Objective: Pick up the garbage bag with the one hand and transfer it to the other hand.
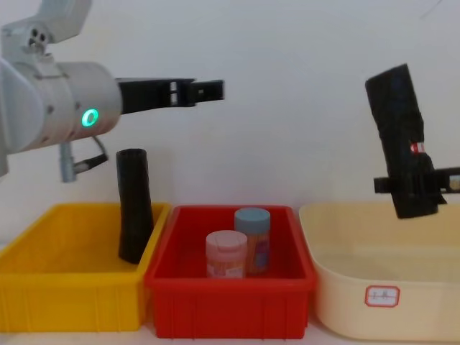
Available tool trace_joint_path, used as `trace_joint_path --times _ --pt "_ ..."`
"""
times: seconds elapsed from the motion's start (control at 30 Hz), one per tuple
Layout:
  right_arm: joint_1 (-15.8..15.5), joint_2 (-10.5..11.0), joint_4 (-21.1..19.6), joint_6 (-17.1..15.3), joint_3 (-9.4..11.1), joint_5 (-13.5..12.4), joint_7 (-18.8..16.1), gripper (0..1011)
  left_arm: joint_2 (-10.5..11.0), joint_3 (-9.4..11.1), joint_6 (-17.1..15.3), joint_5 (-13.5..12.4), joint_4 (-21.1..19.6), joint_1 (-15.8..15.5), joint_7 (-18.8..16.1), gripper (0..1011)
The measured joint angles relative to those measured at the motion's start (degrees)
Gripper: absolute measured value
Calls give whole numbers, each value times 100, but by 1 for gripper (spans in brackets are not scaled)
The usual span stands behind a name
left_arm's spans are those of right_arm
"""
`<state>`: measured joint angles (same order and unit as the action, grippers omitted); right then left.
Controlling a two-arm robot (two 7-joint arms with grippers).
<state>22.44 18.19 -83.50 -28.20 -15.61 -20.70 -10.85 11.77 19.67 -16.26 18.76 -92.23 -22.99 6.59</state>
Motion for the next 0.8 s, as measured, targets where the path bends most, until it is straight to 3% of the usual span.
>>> trace_joint_path --times 0.23,0.57,0.8 --pt "-99 -9 -6 -121 76 -13 65 568 79 -217 -92 -149 -8 105 -319 1001" --pt "-180 -18 1 -230 148 -23 116 872 164 -449 -198 -313 72 174 -625 1001" --pt "-206 -22 5 -262 170 -28 128 1001 190 -523 -230 -365 99 195 -720 1001"
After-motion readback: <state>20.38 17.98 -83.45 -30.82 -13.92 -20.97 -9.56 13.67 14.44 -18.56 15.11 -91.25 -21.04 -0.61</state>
